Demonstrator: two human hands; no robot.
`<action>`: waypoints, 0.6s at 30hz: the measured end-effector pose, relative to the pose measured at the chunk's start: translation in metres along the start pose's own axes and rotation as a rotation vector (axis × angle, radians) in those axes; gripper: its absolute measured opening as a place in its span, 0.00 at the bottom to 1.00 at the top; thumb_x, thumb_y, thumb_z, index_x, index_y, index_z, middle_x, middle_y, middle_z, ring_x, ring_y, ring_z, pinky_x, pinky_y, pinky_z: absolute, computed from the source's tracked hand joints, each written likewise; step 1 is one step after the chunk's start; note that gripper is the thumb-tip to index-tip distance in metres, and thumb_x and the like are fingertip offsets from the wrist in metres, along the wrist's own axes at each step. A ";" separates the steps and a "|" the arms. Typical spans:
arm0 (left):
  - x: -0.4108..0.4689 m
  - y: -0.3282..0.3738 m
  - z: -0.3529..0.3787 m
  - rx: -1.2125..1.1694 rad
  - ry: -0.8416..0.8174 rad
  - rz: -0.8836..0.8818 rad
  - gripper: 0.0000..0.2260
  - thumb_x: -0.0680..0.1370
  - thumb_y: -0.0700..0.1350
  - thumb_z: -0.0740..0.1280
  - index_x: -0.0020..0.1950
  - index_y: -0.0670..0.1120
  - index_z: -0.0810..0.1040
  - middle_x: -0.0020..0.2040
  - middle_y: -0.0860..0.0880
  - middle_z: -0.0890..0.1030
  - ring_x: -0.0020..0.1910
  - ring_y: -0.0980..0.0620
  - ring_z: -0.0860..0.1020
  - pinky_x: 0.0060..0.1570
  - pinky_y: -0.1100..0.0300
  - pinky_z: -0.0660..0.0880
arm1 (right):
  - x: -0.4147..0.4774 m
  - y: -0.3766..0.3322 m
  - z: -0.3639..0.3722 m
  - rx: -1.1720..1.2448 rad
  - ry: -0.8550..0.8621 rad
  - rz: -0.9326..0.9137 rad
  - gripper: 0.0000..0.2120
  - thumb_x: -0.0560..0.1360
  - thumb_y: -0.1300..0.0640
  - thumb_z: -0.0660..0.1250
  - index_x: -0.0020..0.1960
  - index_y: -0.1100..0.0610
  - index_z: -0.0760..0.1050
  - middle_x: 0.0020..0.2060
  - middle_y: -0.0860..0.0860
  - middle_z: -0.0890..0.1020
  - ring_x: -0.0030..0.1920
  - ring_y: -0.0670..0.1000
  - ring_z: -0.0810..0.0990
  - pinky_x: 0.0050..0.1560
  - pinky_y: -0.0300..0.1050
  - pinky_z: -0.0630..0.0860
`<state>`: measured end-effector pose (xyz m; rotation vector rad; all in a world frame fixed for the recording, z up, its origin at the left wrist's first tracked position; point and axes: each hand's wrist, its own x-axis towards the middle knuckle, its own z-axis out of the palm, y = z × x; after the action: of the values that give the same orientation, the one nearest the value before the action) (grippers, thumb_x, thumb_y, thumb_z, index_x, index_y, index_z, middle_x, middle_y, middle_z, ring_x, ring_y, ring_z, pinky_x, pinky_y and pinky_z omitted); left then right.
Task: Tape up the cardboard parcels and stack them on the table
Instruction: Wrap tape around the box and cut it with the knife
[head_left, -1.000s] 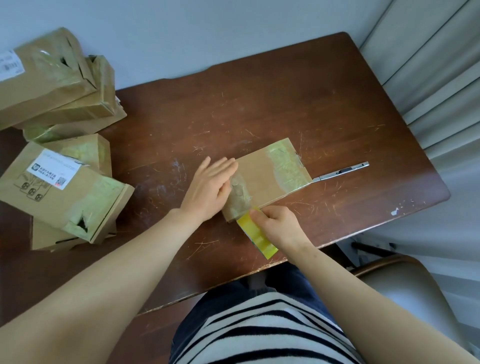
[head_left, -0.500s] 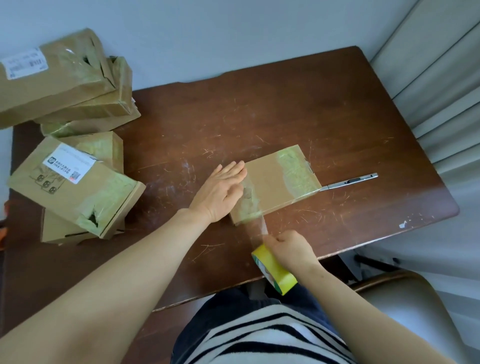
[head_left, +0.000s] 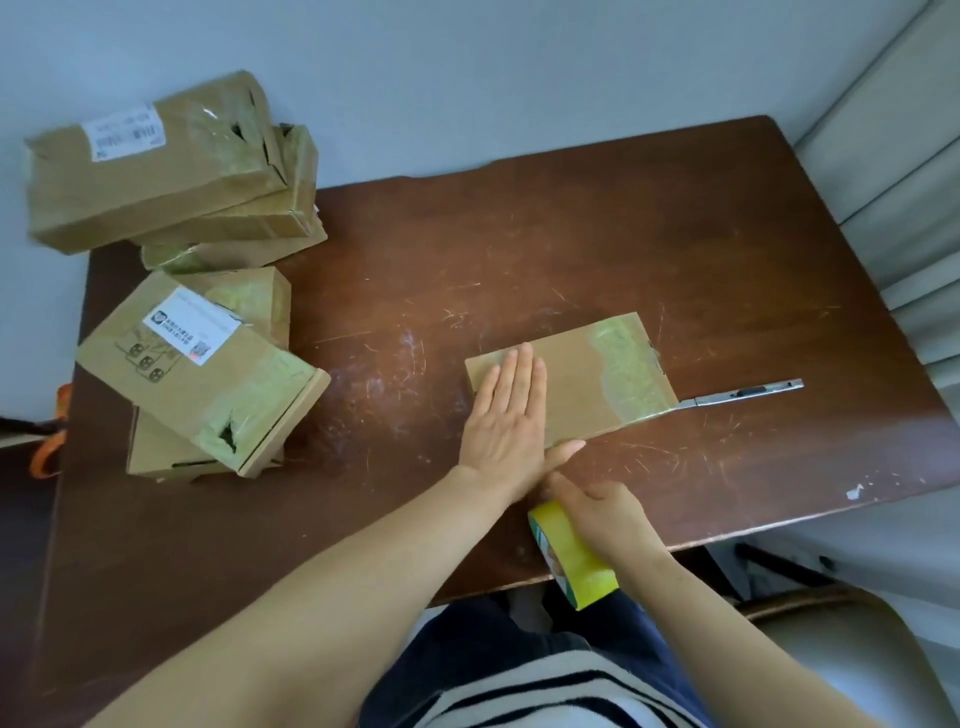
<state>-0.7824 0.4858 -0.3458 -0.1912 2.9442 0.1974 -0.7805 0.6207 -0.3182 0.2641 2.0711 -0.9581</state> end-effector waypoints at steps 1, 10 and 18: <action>0.001 -0.002 0.000 -0.009 -0.019 0.008 0.45 0.74 0.71 0.42 0.76 0.37 0.38 0.77 0.39 0.38 0.76 0.44 0.36 0.73 0.51 0.33 | 0.000 -0.002 0.000 -0.006 0.013 -0.011 0.25 0.74 0.42 0.67 0.27 0.59 0.69 0.21 0.46 0.68 0.21 0.45 0.67 0.24 0.38 0.63; -0.001 -0.021 -0.017 -0.240 -0.159 0.142 0.31 0.81 0.60 0.48 0.78 0.46 0.41 0.77 0.45 0.34 0.75 0.51 0.32 0.70 0.56 0.28 | -0.026 -0.011 -0.002 0.309 -0.262 0.001 0.10 0.77 0.56 0.65 0.44 0.64 0.75 0.26 0.61 0.80 0.23 0.56 0.77 0.25 0.42 0.75; -0.037 -0.059 -0.018 -0.251 -0.067 0.310 0.42 0.71 0.42 0.65 0.78 0.44 0.45 0.76 0.52 0.41 0.76 0.56 0.38 0.70 0.64 0.29 | -0.047 -0.033 -0.023 0.348 -0.203 -0.155 0.11 0.77 0.57 0.64 0.42 0.65 0.76 0.25 0.61 0.78 0.22 0.56 0.75 0.27 0.43 0.74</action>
<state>-0.7410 0.4291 -0.3278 0.2372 2.8588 0.6044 -0.7799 0.6208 -0.2567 0.1786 1.7525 -1.3827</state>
